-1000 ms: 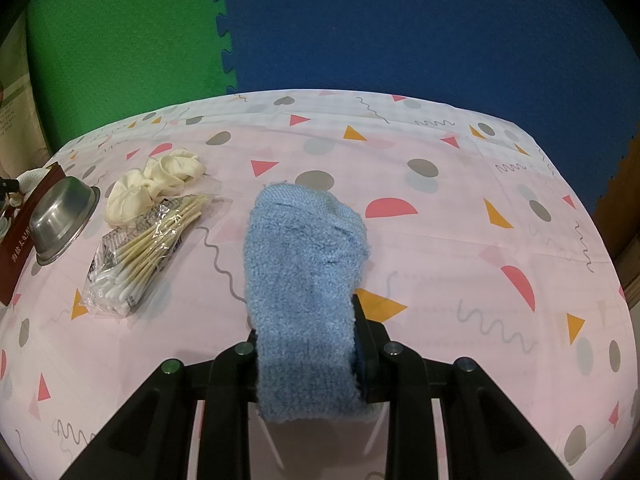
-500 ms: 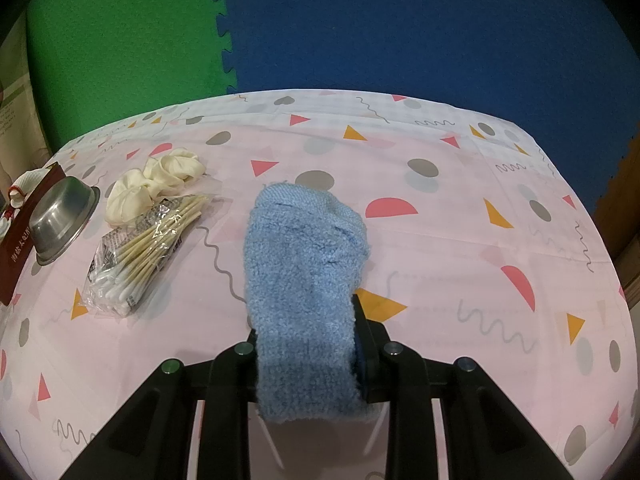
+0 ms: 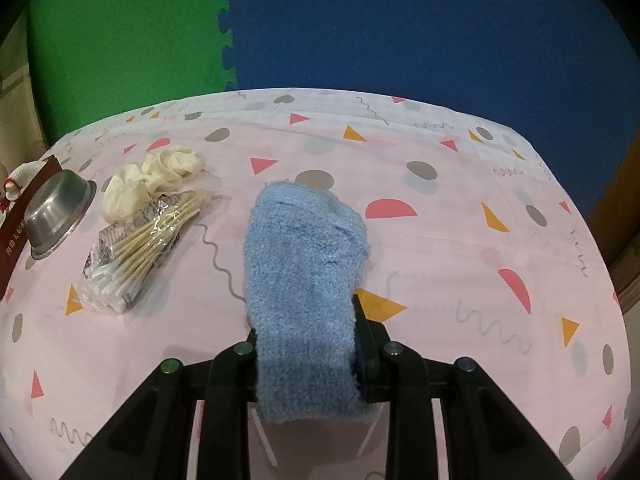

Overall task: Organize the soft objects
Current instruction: 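Carry the white knit sock into the tin tray and open the left gripper, then carry the blue fuzzy sock into the tin tray and release it with the right gripper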

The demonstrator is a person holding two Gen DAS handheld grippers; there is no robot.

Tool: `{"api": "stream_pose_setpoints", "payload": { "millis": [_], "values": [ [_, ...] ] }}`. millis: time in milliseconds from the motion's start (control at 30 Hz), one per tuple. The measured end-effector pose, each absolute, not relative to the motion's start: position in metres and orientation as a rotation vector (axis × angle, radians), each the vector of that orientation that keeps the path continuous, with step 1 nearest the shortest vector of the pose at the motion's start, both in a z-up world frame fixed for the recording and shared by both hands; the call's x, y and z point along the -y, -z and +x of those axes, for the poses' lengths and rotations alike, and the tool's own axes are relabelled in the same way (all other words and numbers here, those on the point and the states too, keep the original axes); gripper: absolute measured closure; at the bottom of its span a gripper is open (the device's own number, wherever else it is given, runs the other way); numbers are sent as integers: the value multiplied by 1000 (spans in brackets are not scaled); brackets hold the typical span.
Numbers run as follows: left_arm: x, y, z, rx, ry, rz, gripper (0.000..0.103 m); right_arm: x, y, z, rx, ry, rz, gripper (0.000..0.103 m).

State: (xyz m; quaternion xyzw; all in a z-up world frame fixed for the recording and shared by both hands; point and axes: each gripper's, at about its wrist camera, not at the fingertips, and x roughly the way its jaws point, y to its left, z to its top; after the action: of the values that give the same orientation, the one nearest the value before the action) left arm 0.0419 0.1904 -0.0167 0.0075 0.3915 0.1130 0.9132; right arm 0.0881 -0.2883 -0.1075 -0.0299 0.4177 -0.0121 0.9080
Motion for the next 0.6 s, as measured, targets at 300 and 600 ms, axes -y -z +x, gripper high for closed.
{"api": "stream_pose_setpoints", "payload": {
  "millis": [300, 600],
  "values": [
    [-200, 21, 40, -810, -239, -19, 28, 285, 105, 88, -865, 53, -73, 77],
    [-210, 26, 44, -824, -273, -38, 27, 272, 88, 81, -826, 89, -60, 78]
  ]
}}
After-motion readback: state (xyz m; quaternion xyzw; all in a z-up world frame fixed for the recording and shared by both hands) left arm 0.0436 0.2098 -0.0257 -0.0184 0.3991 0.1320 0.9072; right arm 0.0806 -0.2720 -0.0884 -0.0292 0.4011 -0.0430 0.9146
